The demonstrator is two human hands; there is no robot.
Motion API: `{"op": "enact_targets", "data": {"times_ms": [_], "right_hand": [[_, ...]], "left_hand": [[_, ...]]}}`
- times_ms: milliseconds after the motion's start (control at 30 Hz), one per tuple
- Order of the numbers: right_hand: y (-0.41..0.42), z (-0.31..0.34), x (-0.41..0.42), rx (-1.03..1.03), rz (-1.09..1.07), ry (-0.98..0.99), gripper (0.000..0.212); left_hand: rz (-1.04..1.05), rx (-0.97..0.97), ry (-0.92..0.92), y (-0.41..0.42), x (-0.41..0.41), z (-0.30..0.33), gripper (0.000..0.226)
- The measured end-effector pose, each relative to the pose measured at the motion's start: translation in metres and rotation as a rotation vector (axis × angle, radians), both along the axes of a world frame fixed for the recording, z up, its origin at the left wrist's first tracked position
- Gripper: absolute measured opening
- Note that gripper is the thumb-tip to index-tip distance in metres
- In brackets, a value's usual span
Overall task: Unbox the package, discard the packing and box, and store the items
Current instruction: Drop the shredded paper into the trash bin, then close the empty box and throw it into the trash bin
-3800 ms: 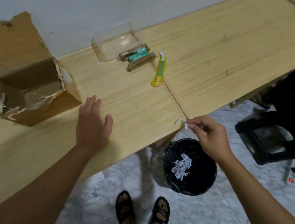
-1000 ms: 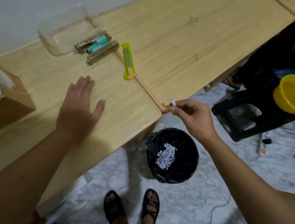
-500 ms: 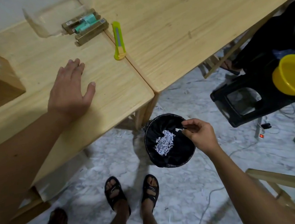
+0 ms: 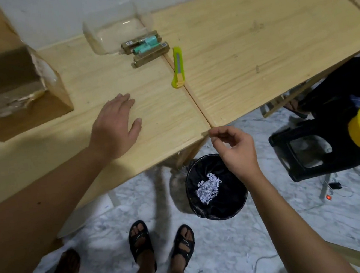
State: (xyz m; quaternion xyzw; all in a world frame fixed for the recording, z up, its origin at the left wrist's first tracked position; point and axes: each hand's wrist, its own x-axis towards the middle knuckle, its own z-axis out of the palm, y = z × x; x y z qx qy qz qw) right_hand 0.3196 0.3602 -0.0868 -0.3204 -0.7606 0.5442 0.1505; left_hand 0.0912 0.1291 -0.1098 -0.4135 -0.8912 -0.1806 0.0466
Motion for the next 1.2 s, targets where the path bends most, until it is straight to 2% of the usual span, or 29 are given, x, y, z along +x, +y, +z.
{"op": "enact_targets", "data": {"times_ms": [100, 233, 400, 533, 667, 733, 833, 933, 1000, 1100, 1200], "right_hand": [[-0.02, 0.026, -0.046, -0.022, 0.089, 0.062, 0.02], [-0.053, 0.044, -0.108, -0.006, 0.239, 0.121, 0.029], [-0.104, 0.064, -0.182, 0.045, 0.441, 0.121, 0.045], [-0.148, 0.075, -0.235, 0.022, 0.546, 0.084, 0.056], [-0.182, 0.078, -0.28, 0.01, 0.629, 0.079, 0.069], [-0.195, 0.076, -0.301, 0.014, 0.623, 0.064, 0.073], [-0.207, 0.073, -0.328, -0.123, 0.567, 0.067, 0.071], [-0.212, 0.07, -0.342, -0.31, 0.487, 0.097, 0.064], [-0.214, 0.067, -0.346, -0.363, 0.457, 0.11, 0.058], [-0.212, 0.062, -0.349, -0.345, 0.446, 0.128, 0.049], [-0.21, 0.064, -0.352, -0.406, 0.397, 0.159, 0.037]], "left_hand": [[0.046, 0.012, -0.11, -0.019, -0.003, 0.025, 0.056], [0.113, 0.142, -0.154, -0.054, -0.018, 0.069, 0.052], [0.222, 0.285, -0.058, -0.109, -0.05, 0.116, 0.052], [0.405, 0.406, -0.035, -0.15, -0.075, 0.125, 0.051], [0.576, 0.508, -0.168, -0.181, -0.094, 0.11, 0.065], [0.651, 0.591, -0.309, -0.186, -0.1, 0.112, 0.066], [0.717, 0.744, -0.632, -0.183, -0.116, 0.106, 0.069], [0.684, 0.867, -0.833, -0.179, -0.128, 0.095, 0.063], [0.626, 0.934, -0.855, -0.176, -0.131, 0.094, 0.046], [0.638, 1.005, -0.856, -0.172, -0.127, 0.095, 0.059], [0.648, 1.091, -0.863, -0.167, -0.131, 0.098, 0.062]]}}
